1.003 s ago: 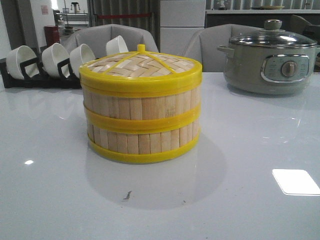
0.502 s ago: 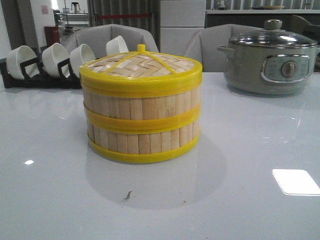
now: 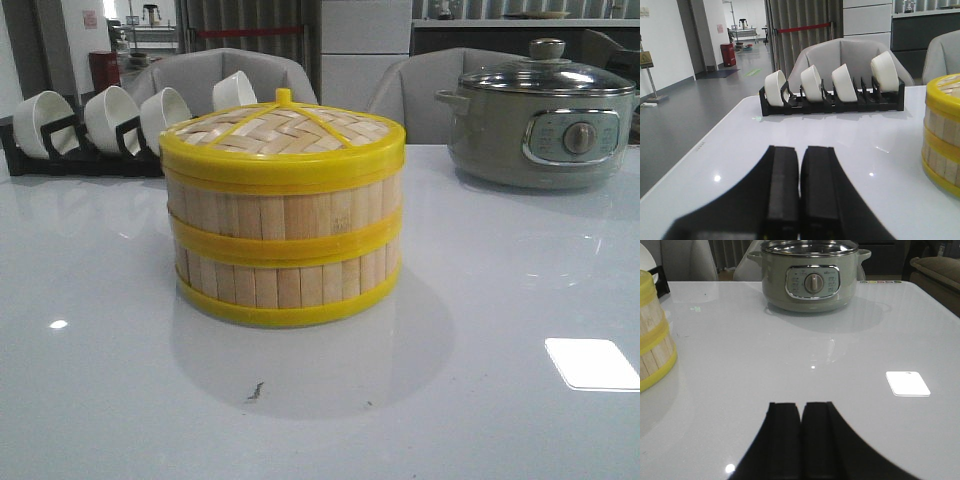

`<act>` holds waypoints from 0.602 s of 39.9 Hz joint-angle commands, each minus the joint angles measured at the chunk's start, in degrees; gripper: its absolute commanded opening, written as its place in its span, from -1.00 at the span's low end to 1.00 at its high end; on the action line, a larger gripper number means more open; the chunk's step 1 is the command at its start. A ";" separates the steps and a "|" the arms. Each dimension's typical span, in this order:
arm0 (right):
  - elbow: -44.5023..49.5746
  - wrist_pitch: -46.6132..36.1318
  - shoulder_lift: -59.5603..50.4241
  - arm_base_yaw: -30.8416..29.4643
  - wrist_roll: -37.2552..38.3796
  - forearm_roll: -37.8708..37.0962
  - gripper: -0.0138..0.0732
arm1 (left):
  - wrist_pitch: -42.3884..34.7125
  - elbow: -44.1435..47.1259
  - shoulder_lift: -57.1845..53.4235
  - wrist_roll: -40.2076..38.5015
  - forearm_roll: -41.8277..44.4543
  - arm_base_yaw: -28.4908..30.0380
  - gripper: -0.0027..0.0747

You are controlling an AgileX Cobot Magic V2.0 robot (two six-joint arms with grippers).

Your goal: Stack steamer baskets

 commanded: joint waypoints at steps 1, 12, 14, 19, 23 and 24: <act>-0.84 -5.67 -1.17 0.06 -0.22 -0.12 -0.57 | -4.66 0.00 -0.64 -0.60 0.03 0.12 -0.70; -0.84 -5.67 -1.17 0.06 -0.22 -0.12 -0.57 | -4.66 0.00 -0.64 -0.60 0.03 0.12 -0.70; -0.84 -5.88 -1.17 0.06 -0.22 -0.12 -0.57 | -4.66 0.00 -0.64 -0.60 0.03 0.12 -0.70; -0.84 -6.35 -1.17 0.06 -1.72 2.12 -0.57 | -4.66 0.00 -0.64 -0.60 0.03 0.12 -0.70; -0.84 -6.38 -1.17 0.06 -8.42 7.88 -0.57 | -4.66 0.00 -0.64 -0.60 0.03 0.12 -0.70; -0.84 -6.38 -1.17 0.06 -9.58 8.51 -0.57 | -4.66 0.00 -0.64 -0.60 0.03 0.12 -0.70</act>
